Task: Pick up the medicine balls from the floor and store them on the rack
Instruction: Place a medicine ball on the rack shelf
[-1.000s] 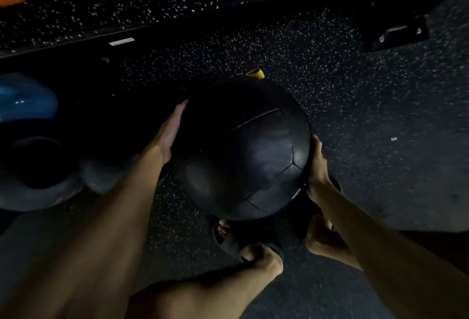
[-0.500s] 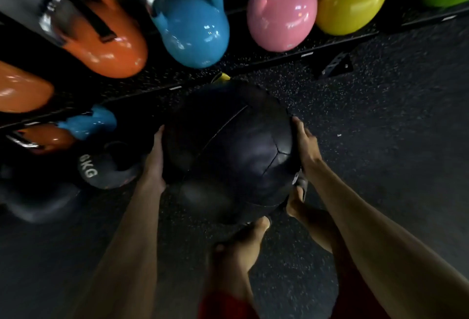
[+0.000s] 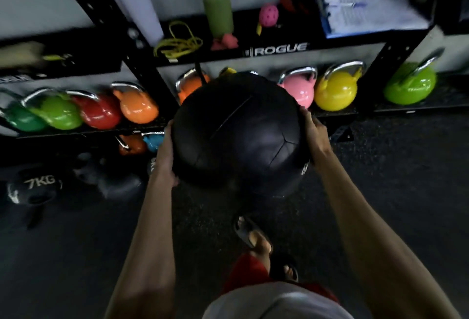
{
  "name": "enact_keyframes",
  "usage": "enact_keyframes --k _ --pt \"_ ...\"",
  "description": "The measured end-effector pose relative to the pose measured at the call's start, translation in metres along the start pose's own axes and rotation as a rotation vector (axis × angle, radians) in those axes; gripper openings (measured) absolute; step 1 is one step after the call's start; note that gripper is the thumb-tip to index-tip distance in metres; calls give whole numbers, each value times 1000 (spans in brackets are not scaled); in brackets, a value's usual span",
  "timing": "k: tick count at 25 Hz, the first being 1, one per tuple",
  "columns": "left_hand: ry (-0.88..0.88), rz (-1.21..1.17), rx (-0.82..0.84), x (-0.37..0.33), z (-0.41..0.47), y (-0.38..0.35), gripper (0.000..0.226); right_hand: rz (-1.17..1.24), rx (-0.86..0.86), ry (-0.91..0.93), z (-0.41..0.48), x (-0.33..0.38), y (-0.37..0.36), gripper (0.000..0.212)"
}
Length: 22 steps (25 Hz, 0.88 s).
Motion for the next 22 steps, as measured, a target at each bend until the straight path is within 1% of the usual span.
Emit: enact_keyframes --k 1,2,5,6,7,8,10,11,13,17,20,22 --pt "-62 -17 21 -12 -16 -2 53 18 8 37 -13 12 8 74" --pt "-124 -29 14 -23 -33 -2 48 30 10 71 -24 23 13 78" --pt "-272 -38 -32 -57 -80 0 54 46 -10 208 -37 55 30 106" --pt "-333 -59 -49 -68 -90 0 57 57 -12 259 -44 68 36 108" --pt "-390 -90 -57 -76 -96 1 60 65 -3 291 -64 84 42 105" --pt "-440 -107 -58 -87 -107 0 63 80 7 327 -92 101 49 95" --pt "-495 -135 -20 -109 -127 -4 58 106 42 418 -121 130 57 75" --pt "-524 -149 14 -120 -137 -8 54 128 48 447 -131 142 63 71" --pt "-584 -153 38 -145 -152 -15 52 183 63 506 -147 168 72 72" --pt "-686 -223 50 -198 -173 -27 58 231 66 600 -177 224 86 67" --pt "-767 -236 65 -244 -173 -41 51 273 74 690 -191 280 94 66" --pt "-811 -243 93 -282 -171 -52 49 292 69 751 -197 318 98 59"
Point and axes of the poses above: each hand's wrist, its own z-axis towards the middle knuckle, its own y-axis out of the back of the hand, x = y × z, the point moved 3 cm from there along z, towards the middle knuckle, and after that the axes turned 10 degrees about -y, right-handed, at the moved point
